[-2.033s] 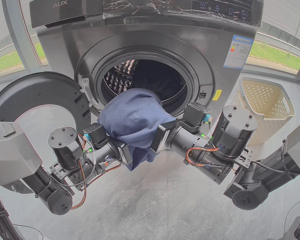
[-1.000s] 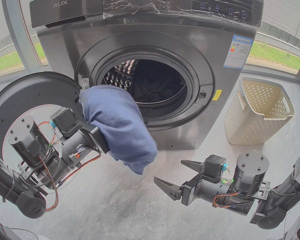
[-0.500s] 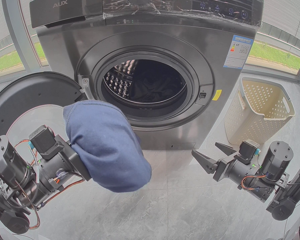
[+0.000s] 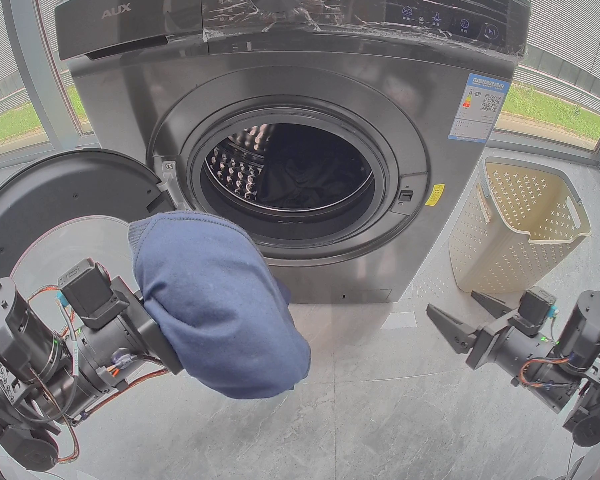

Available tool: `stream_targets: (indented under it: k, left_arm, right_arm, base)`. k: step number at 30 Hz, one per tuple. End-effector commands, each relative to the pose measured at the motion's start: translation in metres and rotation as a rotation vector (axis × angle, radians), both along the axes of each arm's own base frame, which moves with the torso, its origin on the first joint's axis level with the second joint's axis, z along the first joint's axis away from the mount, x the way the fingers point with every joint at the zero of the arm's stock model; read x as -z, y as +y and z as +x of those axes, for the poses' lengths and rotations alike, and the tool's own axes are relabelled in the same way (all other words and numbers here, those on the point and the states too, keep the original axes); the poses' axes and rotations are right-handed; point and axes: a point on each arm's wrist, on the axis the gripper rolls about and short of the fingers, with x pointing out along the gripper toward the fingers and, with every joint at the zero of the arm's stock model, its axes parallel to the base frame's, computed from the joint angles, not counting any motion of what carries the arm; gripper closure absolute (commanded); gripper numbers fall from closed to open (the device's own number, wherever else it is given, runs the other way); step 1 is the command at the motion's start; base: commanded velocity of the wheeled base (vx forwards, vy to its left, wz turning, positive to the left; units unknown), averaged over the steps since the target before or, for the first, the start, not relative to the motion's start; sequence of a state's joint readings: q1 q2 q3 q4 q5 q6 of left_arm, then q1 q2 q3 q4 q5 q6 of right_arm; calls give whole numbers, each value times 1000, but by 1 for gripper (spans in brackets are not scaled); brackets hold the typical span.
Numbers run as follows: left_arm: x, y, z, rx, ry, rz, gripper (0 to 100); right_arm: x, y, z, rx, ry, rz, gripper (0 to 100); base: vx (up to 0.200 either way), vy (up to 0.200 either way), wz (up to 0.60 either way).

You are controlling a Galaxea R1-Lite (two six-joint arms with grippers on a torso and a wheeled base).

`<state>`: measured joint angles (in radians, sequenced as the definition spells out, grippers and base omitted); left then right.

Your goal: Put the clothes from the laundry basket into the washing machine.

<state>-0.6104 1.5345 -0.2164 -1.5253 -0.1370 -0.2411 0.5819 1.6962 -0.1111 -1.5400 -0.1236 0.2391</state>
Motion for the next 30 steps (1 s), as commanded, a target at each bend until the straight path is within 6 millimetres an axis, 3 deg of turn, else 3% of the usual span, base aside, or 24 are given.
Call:
stream_targets:
  k: [1,4,7,9,12,16,23,28,30]
  left_arm:
    - [4,-4,9,-12,6,18,100]
    - [6,-6,13,-24,3,35,100]
    - [8,-8,13,-19,5,42,100]
    - [8,-8,13,-19,6,45,100]
    - [10,-8,13,-19,15,51,100]
    - [11,-7,13,-19,16,52,100]
    - [11,-7,13,-21,15,53,100]
    - [11,-7,13,-19,18,55,100]
    - [12,-8,12,-17,17,58,100]
  right_arm:
    - [-28,-37,-39,75,-149,18,0]
    - [-31,-54,-42,160,-160,-14,0]
    - [-35,-67,-64,172,-163,-90,0]
    - [-34,-70,-71,170,-152,-115,0]
    - [-26,-83,-97,187,-81,-166,0]
    - [-18,-94,-108,263,-16,-200,0]
    - [-13,-112,-142,430,-93,-225,0]
    - [10,-117,-175,442,-82,-231,0]
    - [29,-118,-189,407,-49,-237,0]
  base:
    - [200,0,0]
    - [200,0,0]
    - [200,0,0]
    - [0,0,0]
    - [0,0,0]
    - [0,0,0]
    - [0,0,0]
    - [0,0,0]
    - [0,0,0]
